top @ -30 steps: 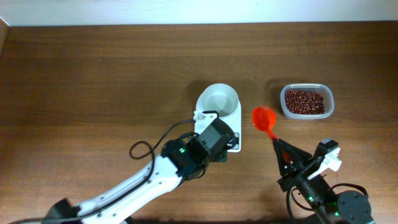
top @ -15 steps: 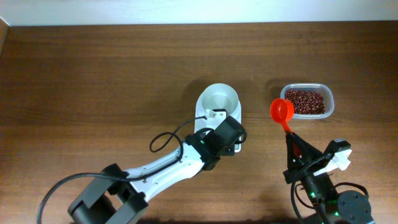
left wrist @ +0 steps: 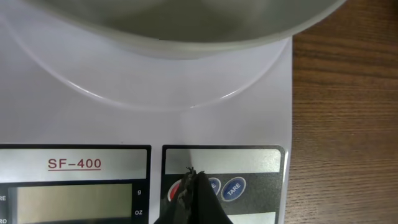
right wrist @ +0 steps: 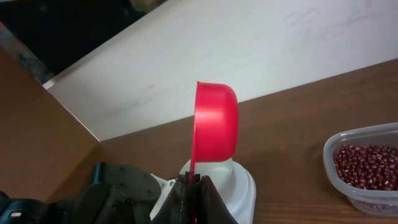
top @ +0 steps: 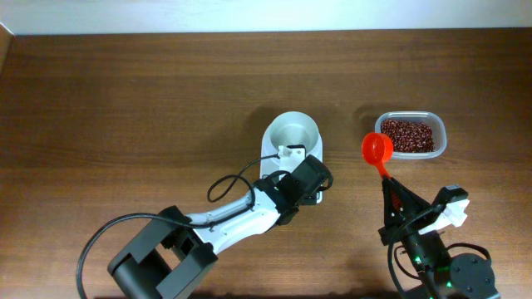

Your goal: Scoop and weigh 50g on scale

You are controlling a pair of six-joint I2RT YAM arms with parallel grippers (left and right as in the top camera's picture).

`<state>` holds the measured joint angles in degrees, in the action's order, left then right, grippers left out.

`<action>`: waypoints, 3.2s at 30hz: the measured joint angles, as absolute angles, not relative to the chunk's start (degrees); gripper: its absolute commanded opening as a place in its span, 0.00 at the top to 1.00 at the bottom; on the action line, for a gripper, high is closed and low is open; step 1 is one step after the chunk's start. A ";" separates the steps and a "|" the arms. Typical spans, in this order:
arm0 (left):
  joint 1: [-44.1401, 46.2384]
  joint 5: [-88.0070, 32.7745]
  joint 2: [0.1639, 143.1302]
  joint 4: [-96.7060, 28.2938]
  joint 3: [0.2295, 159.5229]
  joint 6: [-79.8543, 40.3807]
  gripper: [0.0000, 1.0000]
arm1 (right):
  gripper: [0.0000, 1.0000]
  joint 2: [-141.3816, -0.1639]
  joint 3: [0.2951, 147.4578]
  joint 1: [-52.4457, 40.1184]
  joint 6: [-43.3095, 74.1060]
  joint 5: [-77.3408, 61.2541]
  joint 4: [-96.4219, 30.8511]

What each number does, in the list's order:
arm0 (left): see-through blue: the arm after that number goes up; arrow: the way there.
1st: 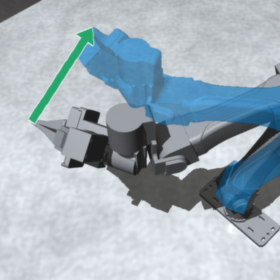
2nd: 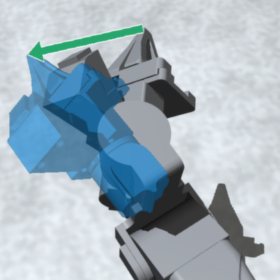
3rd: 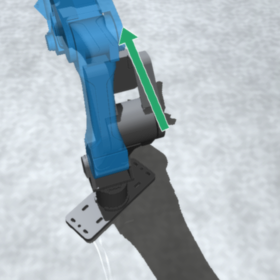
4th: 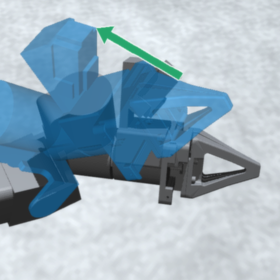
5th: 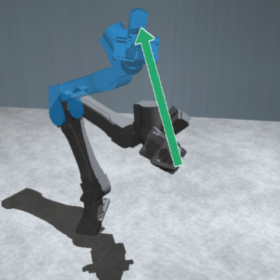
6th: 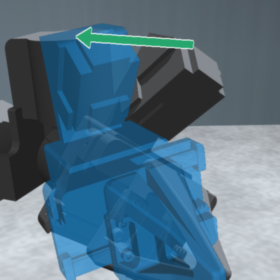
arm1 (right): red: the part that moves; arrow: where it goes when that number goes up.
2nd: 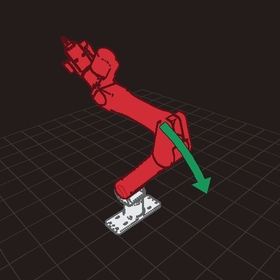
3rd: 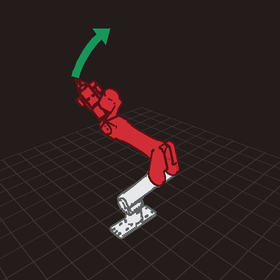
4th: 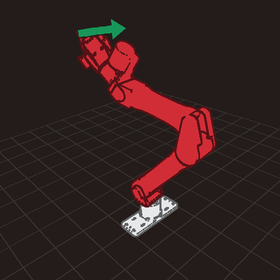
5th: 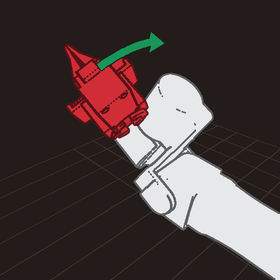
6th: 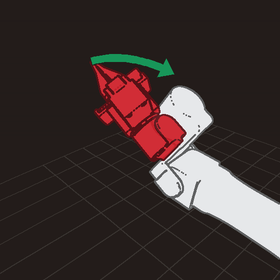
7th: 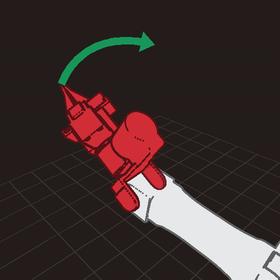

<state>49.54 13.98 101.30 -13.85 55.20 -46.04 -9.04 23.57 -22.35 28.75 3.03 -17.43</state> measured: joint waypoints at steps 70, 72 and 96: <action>45.39 25.28 65.63 -44.53 55.72 -52.95 0.95 | 0.96 -9.04 23.57 -22.35 33.23 5.13 -18.00; 42.85 29.45 61.54 -44.60 55.72 -52.95 0.93 | 0.96 -9.06 23.57 -22.37 33.23 7.94 -17.96; 22.15 -13.72 57.76 -68.55 69.23 20.38 0.01 | 0.96 -22.83 29.08 -22.35 30.17 15.94 -10.13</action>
<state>22.15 -13.72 57.76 -68.55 69.23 20.38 -22.83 29.08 -22.35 30.17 15.94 -10.13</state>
